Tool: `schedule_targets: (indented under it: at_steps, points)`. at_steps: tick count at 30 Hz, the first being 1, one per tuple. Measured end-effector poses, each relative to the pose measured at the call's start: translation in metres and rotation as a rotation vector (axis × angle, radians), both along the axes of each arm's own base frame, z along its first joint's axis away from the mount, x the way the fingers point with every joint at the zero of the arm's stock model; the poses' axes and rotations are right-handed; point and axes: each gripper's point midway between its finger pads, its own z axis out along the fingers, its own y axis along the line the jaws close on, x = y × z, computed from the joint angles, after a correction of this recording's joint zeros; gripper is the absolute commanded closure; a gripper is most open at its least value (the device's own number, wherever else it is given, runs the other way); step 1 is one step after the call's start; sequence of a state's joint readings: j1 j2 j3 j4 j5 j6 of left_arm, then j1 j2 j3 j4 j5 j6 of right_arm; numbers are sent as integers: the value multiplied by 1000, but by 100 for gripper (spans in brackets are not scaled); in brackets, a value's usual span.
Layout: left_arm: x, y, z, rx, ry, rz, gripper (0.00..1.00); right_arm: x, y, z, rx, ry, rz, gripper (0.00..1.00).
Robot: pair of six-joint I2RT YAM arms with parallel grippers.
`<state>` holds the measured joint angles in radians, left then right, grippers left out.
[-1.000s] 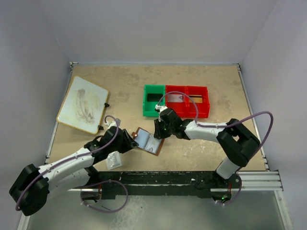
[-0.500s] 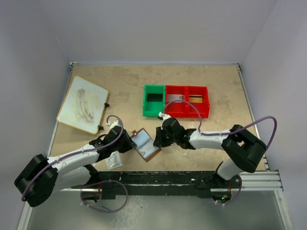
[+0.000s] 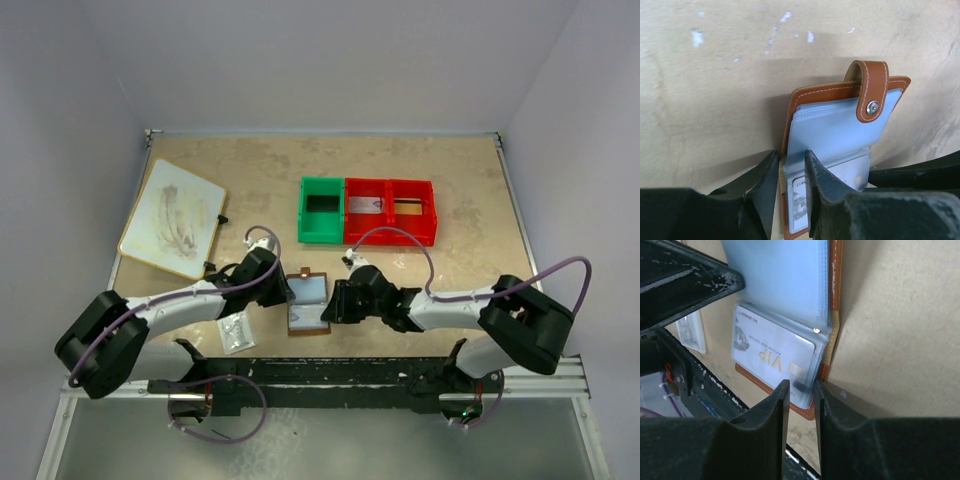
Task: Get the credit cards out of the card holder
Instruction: Adjust the card holder at the center of the board.
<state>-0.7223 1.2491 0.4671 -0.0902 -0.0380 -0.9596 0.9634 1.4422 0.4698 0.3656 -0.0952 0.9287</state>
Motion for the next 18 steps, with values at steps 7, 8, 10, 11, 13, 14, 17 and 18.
schedule_targets:
  at_steps: [7, 8, 10, 11, 13, 14, 17, 18]
  points:
    - [6, -29, -1, -21, 13, -134, 73, -17, -18, 1, 73, 37, -59, 68]
    - [8, -34, 1, -31, 7, -151, 73, -18, -20, 2, 78, 40, -63, 68]
    - [12, -42, 3, -48, -1, -176, 72, -20, -20, 3, 89, 45, -69, 68]
    - [14, -48, 4, -61, -5, -190, 72, -20, -20, 4, 95, 47, -70, 68]
    - [17, -58, 7, -87, -14, -211, 72, -20, -19, 5, 103, 51, -73, 68]
    - [19, -63, 8, -96, -16, -223, 72, -21, -19, 6, 108, 53, -76, 68]
    - [23, -81, 11, -94, -26, -269, 71, -24, -20, 5, 118, 59, -76, 68]
    - [24, -87, 12, -92, -31, -283, 71, -26, -20, 5, 120, 64, -77, 67]
